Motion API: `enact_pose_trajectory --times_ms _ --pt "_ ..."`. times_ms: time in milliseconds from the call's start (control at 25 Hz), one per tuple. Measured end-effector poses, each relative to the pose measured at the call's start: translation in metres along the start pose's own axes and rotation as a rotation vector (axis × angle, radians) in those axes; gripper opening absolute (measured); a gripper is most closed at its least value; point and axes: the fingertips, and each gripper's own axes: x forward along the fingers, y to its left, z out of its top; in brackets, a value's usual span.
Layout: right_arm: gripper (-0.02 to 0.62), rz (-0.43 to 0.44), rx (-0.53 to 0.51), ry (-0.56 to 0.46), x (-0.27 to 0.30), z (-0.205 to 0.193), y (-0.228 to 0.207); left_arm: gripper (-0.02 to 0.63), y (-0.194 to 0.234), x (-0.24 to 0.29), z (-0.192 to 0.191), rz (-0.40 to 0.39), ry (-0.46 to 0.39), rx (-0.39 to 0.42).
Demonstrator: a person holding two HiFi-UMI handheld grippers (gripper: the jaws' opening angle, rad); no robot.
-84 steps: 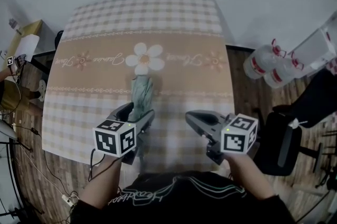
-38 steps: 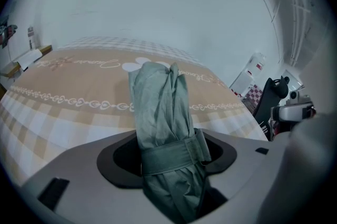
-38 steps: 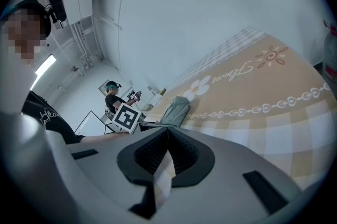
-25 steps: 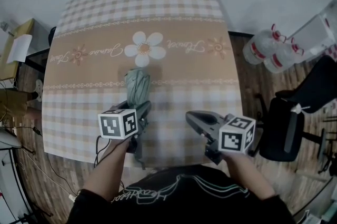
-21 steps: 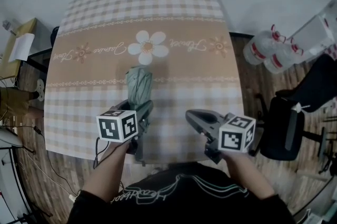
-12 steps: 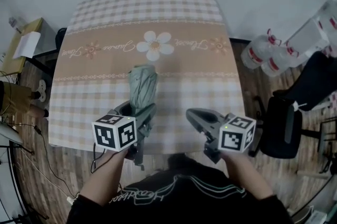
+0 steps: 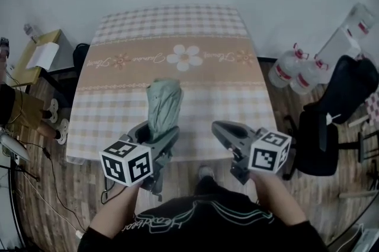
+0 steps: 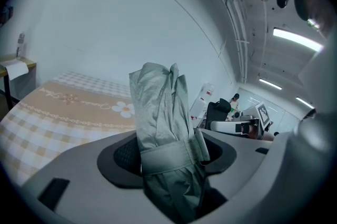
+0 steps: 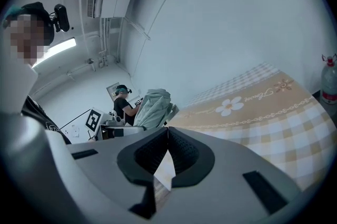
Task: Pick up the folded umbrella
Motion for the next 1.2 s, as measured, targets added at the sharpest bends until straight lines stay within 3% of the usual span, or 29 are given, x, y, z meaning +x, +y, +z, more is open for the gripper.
enact_pose_trajectory --times_ms 600,1200 --pt "0.012 0.045 -0.169 -0.094 -0.025 -0.008 0.143 0.276 -0.054 -0.127 0.006 -0.079 -0.169 0.103" --pt "0.012 0.035 -0.231 -0.149 -0.04 -0.024 0.187 0.276 -0.074 -0.157 -0.006 -0.147 -0.199 0.122"
